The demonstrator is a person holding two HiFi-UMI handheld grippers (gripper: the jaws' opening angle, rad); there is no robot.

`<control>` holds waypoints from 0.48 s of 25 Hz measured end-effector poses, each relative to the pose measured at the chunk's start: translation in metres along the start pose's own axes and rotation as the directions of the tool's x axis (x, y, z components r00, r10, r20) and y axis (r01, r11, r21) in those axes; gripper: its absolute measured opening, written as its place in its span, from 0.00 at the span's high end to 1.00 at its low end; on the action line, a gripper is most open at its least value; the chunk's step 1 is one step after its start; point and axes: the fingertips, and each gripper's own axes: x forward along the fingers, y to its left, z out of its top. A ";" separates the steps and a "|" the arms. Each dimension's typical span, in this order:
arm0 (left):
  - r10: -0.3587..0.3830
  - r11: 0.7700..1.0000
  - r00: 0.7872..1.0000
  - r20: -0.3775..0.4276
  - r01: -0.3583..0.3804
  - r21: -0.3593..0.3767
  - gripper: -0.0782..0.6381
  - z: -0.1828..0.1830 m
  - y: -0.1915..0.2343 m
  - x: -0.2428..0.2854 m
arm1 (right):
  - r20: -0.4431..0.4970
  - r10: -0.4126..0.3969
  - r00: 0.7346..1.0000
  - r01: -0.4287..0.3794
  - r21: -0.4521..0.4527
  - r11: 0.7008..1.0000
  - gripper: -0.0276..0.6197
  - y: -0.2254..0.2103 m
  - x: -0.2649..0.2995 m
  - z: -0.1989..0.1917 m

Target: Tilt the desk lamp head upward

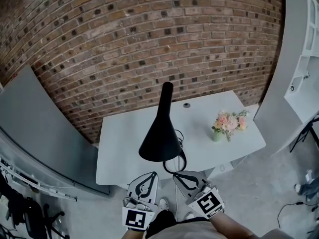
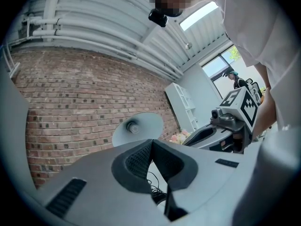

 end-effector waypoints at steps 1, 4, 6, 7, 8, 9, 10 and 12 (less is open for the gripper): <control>0.001 1.000 1.000 0.001 -0.001 -0.006 0.88 0.000 -0.001 0.001 | 0.000 -0.004 1.000 0.004 0.001 1.000 0.93 -0.002 -0.001 0.000; -0.005 1.000 1.000 0.001 0.005 -0.007 0.88 0.002 -0.003 0.004 | -0.001 -0.004 1.000 0.004 -0.005 1.000 0.93 -0.004 -0.004 0.002; -0.008 1.000 1.000 0.006 0.008 0.001 0.88 0.005 -0.003 0.007 | 0.003 0.003 1.000 -0.003 -0.022 1.000 0.93 -0.003 -0.005 0.003; -0.008 1.000 1.000 0.010 0.008 -0.003 0.88 0.007 -0.004 0.009 | 0.001 0.004 1.000 -0.004 -0.025 1.000 0.93 -0.003 -0.006 0.002; -0.007 1.000 1.000 0.012 0.008 -0.012 0.88 0.006 -0.005 0.010 | -0.002 0.004 1.000 -0.004 -0.023 1.000 0.93 -0.002 -0.006 0.001; -0.009 1.000 1.000 0.010 0.009 -0.023 0.88 0.005 -0.006 0.011 | -0.006 0.002 1.000 -0.002 -0.018 1.000 0.93 -0.002 -0.007 -0.001; -0.013 0.999 1.000 0.005 0.013 -0.030 0.88 0.004 -0.008 0.012 | -0.009 0.000 1.000 0.000 -0.013 1.000 0.93 -0.003 -0.007 -0.003; -0.023 0.999 1.000 -0.006 0.023 -0.027 0.88 0.001 -0.010 0.014 | -0.013 -0.002 1.000 0.002 -0.013 1.000 0.93 -0.005 -0.008 -0.004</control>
